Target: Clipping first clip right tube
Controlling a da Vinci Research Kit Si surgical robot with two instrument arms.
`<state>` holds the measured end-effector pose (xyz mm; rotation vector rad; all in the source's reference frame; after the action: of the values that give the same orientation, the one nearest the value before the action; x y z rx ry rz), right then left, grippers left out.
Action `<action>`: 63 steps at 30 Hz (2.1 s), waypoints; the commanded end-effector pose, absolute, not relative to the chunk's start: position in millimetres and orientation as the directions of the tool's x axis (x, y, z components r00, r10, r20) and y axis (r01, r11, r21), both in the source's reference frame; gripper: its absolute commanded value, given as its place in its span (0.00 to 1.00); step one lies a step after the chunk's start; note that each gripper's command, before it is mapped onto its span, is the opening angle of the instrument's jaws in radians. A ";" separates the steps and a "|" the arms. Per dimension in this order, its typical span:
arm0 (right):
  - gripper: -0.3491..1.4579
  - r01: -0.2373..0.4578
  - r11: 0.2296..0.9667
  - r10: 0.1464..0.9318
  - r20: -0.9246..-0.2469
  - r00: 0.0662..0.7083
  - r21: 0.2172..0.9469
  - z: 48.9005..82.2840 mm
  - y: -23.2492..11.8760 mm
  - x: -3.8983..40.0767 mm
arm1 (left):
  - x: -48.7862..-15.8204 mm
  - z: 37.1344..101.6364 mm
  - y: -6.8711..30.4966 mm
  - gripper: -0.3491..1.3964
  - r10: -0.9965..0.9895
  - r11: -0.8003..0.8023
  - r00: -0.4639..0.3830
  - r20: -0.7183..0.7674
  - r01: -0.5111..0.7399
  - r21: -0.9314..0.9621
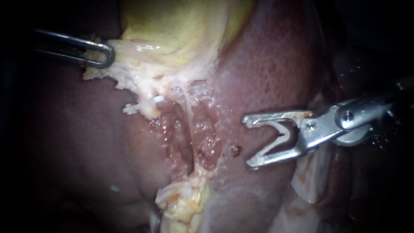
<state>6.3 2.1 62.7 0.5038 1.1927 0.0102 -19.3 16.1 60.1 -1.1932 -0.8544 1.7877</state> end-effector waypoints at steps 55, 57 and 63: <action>0.44 0.292 0.682 0.639 -0.741 0.207 0.670 68.6 -2.1 17.7 | -19.5 60.0 16.0 0.00 0.889 -0.448 -0.229 -0.396 -0.252 -0.858; 0.44 0.297 0.679 0.641 -0.739 0.207 0.672 67.7 -2.2 17.3 | -19.5 60.0 16.0 0.00 0.889 -0.448 -0.229 -0.396 -0.252 -0.858; 0.42 0.298 0.655 0.663 -0.717 0.215 0.695 66.6 -2.3 16.4 | -19.5 60.0 16.0 0.00 0.889 -0.448 -0.229 -0.396 -0.252 -0.858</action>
<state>16.3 -2.4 66.6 0.8894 1.3747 0.3079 -19.5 16.0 60.0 -1.1929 -0.8518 1.7881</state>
